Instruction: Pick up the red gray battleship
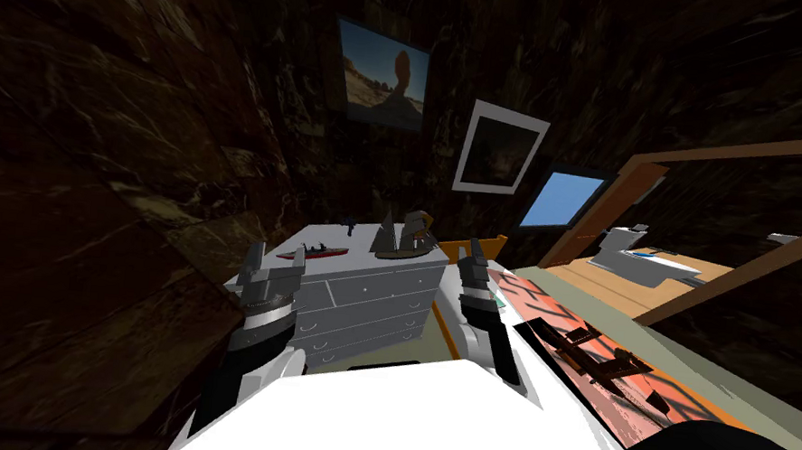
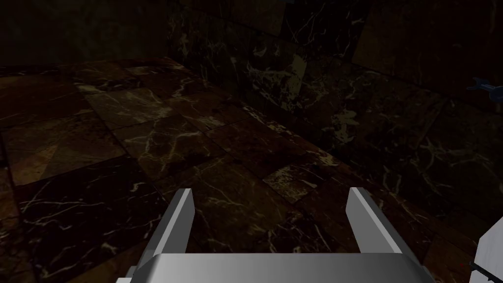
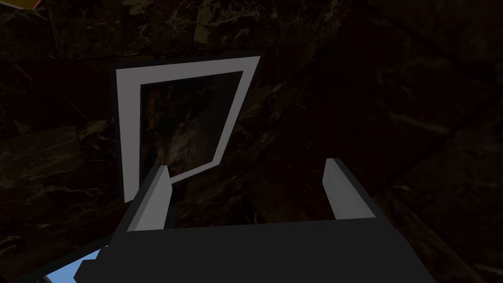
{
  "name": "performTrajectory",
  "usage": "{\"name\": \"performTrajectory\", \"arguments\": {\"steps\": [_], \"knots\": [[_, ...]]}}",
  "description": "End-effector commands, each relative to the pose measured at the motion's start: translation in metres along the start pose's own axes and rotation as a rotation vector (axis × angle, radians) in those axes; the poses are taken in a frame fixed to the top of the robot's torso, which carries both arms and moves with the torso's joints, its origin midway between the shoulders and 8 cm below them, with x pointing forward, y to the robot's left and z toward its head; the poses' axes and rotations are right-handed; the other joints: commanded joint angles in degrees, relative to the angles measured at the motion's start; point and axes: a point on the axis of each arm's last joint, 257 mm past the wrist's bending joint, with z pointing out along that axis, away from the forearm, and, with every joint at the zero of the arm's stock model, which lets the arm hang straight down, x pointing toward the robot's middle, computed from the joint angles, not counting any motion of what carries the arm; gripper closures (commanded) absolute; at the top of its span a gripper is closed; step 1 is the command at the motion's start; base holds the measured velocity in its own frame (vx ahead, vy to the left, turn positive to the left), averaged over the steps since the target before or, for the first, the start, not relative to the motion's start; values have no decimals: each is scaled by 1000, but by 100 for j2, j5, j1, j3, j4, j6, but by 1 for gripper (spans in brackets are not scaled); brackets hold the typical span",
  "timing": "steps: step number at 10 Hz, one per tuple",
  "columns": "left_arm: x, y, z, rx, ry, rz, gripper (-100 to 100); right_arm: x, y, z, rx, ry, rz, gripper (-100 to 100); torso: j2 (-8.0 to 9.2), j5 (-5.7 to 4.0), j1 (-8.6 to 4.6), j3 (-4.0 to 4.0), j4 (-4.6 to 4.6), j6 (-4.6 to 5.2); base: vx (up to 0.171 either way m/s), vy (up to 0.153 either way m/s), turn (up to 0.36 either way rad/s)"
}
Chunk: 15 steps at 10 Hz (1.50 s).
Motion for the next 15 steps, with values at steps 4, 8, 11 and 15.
{"name": "performTrajectory", "arguments": {"steps": [4, 8, 11, 15], "knots": [[27, 19, 20, -59, 112, -78, -100, 0, 0, 0, 0, 0, 0, 0, 10, 3, 14, 6, 2, 0, -28, 31, 49], [45, 32, 36, -99, 161, -147, -100, 0, 0, 0, 0, 0, 0, 0, 12, 4, 18, 7, 3, 0, -37, 47, 41], [68, 41, 55, -134, 211, -232, -100, 0, 0, 0, 0, 0, 0, 0, 6, 3, 13, 4, 1, 0, -22, 40, 48], [91, 57, 71, -199, 252, -319, -100, 0, 0, 0, 0, 0, 0, 0, 6, 4, 16, 3, 1, 0, -20, 49, 46]]}}
